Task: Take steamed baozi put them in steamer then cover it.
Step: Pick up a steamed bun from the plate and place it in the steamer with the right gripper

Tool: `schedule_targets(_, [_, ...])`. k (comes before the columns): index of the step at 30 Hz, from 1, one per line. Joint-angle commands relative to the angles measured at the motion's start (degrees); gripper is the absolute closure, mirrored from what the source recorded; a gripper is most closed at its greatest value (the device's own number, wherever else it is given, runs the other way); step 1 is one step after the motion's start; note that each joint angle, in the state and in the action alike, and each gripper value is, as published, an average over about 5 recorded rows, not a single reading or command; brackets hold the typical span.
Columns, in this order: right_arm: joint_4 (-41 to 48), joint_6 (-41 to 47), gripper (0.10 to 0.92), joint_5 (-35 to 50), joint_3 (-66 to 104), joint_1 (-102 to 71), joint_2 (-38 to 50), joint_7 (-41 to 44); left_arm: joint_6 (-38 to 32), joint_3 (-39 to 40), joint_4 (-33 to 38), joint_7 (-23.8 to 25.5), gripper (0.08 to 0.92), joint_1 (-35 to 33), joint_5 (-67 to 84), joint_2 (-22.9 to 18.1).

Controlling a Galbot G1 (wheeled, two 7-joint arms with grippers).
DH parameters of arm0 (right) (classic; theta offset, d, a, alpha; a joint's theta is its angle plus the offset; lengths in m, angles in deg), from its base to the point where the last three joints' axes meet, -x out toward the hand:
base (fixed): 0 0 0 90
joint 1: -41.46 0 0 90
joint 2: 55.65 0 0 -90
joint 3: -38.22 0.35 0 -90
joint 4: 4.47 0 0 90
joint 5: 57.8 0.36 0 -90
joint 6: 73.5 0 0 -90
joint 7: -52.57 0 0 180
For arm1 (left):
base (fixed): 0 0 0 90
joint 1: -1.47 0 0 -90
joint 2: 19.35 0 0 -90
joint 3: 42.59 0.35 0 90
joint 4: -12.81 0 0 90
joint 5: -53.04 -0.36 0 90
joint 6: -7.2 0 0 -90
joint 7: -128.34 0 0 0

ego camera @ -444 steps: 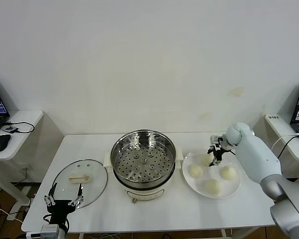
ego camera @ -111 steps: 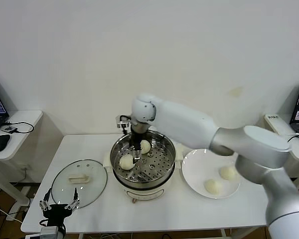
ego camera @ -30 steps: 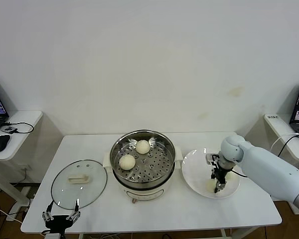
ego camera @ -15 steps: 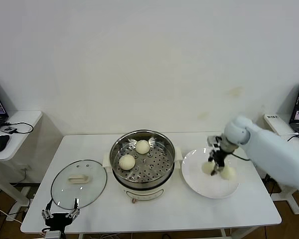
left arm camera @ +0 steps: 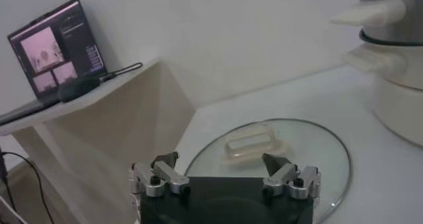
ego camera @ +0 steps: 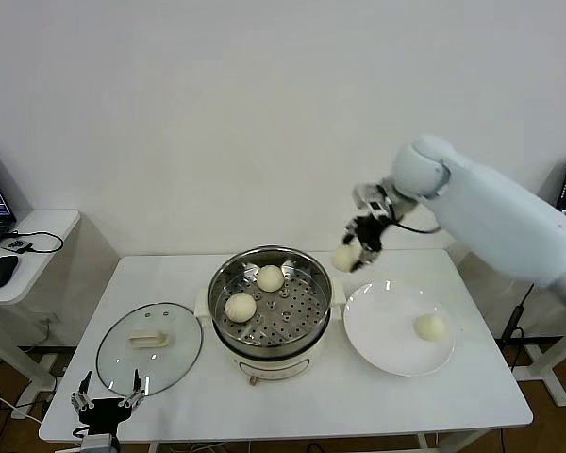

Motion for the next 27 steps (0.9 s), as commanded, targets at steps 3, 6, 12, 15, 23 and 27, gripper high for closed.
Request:
schedule_targets(3, [0.7, -19.9, 0.435, 1.6, -6.9, 7.2, -11.7, -1.5, -0.1, -0.1, 0.9, -0.3, 0.177, 0.1, -0.2, -0.1])
schedule_targets(6, [-2.2, -22.4, 0.432, -1.7, -9.1, 6.8, -11.7, -2.5, -0.1, -0.1, 1.2, -0.4, 0.177, 0.0, -0.2, -0.5])
schedule_targets(12, [-5.4, -29.0, 0.431, -11.4, -13.0, 4.1, -11.7, -8.1, -0.2, -0.1, 1.9, -0.7, 0.177, -0.4, -0.3, -1.2])
schedule_targets(15, [-7.9, -31.3, 0.431, -15.8, -14.8, 2.8, -11.3, -10.0, -0.4, -0.2, 2.1, -0.9, 0.177, -0.4, -0.4, -1.2])
schedule_targets(23, [-15.9, -32.9, 0.431, -22.5, -18.3, 0.4, -9.2, -12.5, -0.4, -0.4, 2.4, -0.8, 0.177, -0.4, 0.1, -1.3])
schedule_targets(27, [-15.9, -33.2, 0.431, -24.3, -18.5, -1.2, -10.2, -13.1, -0.2, -0.3, 3.1, -0.6, 0.177, -0.6, 0.1, -1.5])
